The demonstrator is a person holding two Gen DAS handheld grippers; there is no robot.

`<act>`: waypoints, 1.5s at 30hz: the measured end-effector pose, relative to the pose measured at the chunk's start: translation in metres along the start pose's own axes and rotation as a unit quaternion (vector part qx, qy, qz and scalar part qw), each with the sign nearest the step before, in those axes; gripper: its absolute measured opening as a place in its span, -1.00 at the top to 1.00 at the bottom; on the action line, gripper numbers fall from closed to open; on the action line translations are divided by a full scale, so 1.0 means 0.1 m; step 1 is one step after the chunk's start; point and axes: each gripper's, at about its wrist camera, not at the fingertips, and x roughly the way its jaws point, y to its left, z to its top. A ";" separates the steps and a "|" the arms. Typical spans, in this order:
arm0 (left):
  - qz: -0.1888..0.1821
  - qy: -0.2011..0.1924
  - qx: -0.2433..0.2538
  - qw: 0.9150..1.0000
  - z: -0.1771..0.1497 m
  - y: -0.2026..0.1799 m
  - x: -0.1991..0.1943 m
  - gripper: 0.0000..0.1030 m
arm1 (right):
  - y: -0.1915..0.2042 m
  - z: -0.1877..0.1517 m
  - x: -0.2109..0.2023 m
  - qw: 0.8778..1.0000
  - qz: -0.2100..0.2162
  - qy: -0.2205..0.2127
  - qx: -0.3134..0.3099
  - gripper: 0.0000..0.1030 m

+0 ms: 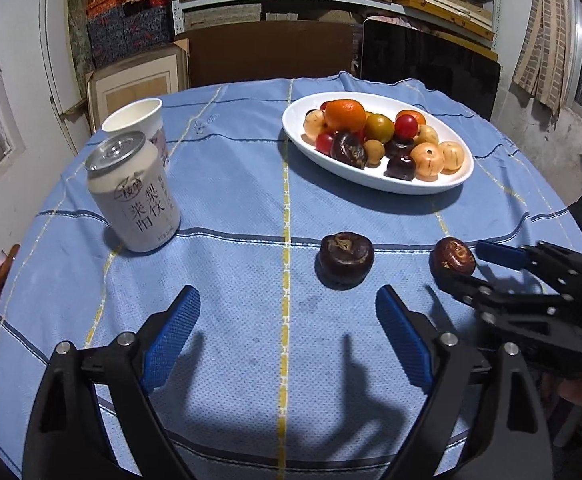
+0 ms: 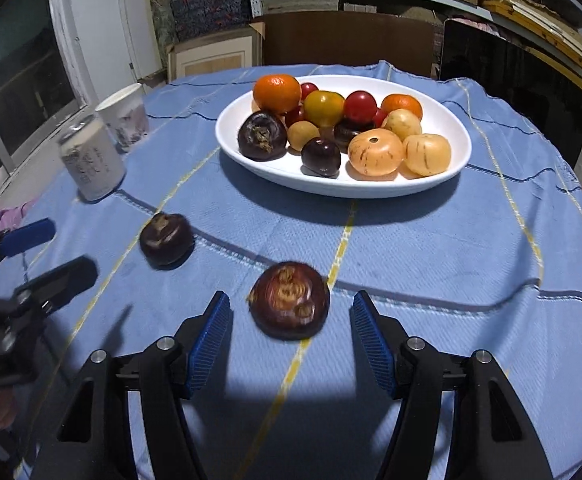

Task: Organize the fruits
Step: 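Grasp a dark purple fruit with the right tool while the left tool grasps another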

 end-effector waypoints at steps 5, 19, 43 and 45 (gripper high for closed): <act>-0.005 0.004 -0.009 1.000 0.00 0.02 0.04 -0.69 | 0.04 0.04 0.10 1.000 -0.019 0.003 -0.014 0.07; -0.026 0.032 -0.018 0.999 0.12 -0.12 0.15 -0.69 | -0.31 -0.20 -0.33 0.998 0.024 -0.035 0.049 0.16; -0.006 0.065 0.008 0.998 0.36 -0.45 0.80 -0.13 | -0.43 -0.23 -0.44 0.994 0.068 -0.059 0.060 0.16; -0.004 0.060 0.013 0.998 0.36 -0.47 0.81 -0.07 | -0.43 -0.23 -0.43 0.994 0.068 -0.059 0.060 0.16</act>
